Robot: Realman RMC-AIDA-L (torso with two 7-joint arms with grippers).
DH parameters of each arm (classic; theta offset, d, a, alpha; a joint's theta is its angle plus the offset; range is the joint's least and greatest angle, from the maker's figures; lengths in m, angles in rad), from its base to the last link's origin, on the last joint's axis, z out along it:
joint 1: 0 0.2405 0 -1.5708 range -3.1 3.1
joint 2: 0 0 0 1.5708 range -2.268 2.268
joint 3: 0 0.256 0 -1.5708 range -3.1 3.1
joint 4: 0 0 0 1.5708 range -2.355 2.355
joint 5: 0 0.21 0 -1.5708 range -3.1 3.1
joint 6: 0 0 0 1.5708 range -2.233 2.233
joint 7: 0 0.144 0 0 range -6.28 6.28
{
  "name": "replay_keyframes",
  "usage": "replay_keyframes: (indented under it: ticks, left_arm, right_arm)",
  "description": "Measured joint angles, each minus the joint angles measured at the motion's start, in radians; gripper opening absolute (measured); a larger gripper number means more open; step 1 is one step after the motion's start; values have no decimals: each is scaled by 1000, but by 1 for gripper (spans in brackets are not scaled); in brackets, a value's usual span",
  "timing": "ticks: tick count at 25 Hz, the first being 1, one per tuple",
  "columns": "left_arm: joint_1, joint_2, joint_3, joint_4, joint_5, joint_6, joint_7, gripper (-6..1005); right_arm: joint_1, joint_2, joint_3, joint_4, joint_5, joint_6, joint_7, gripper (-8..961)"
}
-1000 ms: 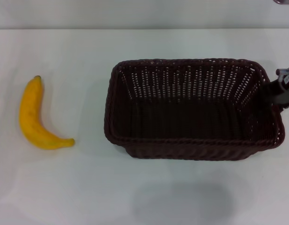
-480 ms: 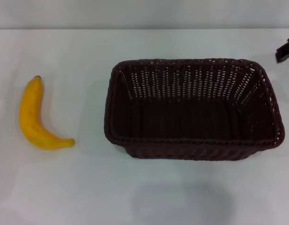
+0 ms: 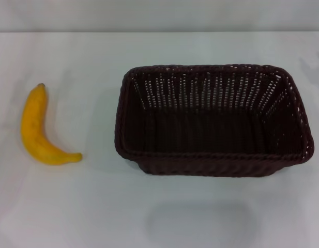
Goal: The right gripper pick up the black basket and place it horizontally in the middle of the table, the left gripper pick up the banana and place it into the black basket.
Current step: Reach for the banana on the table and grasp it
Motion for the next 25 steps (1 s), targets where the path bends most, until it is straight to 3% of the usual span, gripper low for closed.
replay_keyframes:
  ticks: [3,6,11,14,15,17,21,25]
  left_arm:
    - [11,1,-4,133,233,79,-304,874]
    - [0,15,-6,246,497,100,-642,874]
    - [-57,38,-8,388,916,67,-1125,874]
    - [-111,69,-10,412,1083,-14,-1344,874]
    - [-141,93,-11,411,1139,-73,-1426,874]
    - [-184,123,-12,408,1213,-169,-1531,874]
    - [-288,163,-19,407,1383,-344,-1691,875]
    - [-382,191,-25,405,1602,-518,-1803,875]
  right_arm:
    - [-11,0,42,180,298,-77,-365,482]
    - [5,0,116,358,556,-56,-677,482]
    - [51,0,293,637,830,124,-1132,482]
    - [70,2,389,825,1006,270,-1442,482]
    - [74,2,410,877,1053,313,-1528,482]
    - [78,1,445,951,1108,371,-1645,483]
    - [74,2,483,1004,1139,403,-1745,483]
    - [86,2,510,1035,1152,406,-1813,483]
